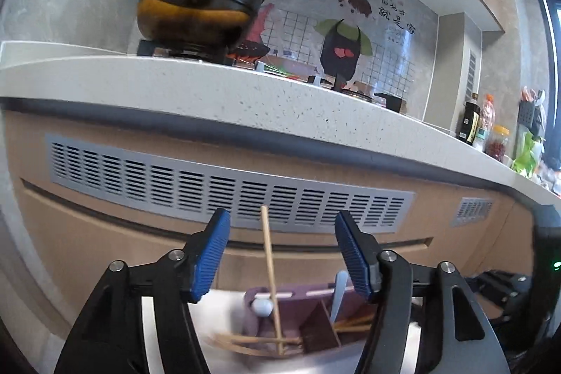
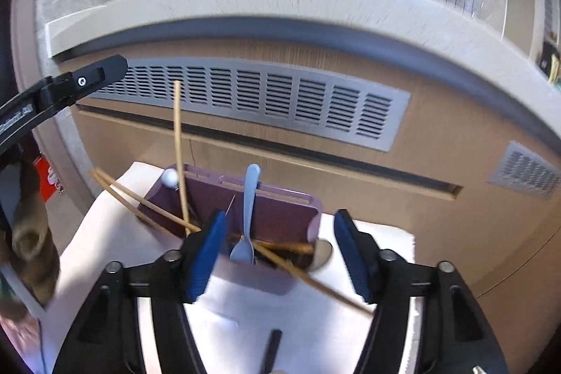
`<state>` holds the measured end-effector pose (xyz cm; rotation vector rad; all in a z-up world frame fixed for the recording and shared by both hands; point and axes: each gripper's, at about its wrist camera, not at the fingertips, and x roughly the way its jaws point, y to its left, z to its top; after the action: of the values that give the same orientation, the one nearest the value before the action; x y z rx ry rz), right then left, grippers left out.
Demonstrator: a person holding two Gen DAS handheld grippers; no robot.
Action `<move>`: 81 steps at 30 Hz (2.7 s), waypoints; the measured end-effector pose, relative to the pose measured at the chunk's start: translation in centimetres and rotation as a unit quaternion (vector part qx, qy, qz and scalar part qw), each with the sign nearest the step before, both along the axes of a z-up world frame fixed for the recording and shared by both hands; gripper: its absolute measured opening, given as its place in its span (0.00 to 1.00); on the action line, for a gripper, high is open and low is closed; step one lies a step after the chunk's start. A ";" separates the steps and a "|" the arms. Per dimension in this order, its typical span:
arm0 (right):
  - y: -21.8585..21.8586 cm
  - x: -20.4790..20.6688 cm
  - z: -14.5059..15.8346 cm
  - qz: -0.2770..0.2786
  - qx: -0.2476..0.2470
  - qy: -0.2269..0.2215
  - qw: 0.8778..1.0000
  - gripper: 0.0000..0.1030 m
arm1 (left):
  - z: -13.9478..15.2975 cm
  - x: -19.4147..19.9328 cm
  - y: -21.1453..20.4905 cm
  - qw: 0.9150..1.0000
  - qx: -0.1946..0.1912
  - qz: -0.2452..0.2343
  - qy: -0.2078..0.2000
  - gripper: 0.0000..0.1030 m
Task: Organize utensils
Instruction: 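Grasp the white plastic spoon with the left tool while the right tool grasps the dark metal spoon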
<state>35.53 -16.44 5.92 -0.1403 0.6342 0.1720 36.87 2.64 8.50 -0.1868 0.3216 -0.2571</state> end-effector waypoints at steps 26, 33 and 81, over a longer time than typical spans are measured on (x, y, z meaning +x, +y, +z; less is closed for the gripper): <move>-6.3 -10.5 -15.1 -0.037 0.021 0.165 0.985 0.75 | -18.1 0.7 -5.0 0.938 0.079 -0.139 0.308 0.77; -6.1 -9.6 -15.4 -0.033 0.023 0.161 0.986 0.75 | -18.2 -4.4 -5.1 0.912 0.065 -0.213 0.346 0.77; -8.8 -11.1 -15.2 -0.057 0.072 0.149 0.985 0.13 | -16.8 -2.8 -12.6 0.899 0.242 -0.175 0.320 0.11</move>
<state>24.43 -25.28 -9.31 0.0624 0.9230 0.1282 34.09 -9.91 -8.29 0.2973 1.0675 -0.4619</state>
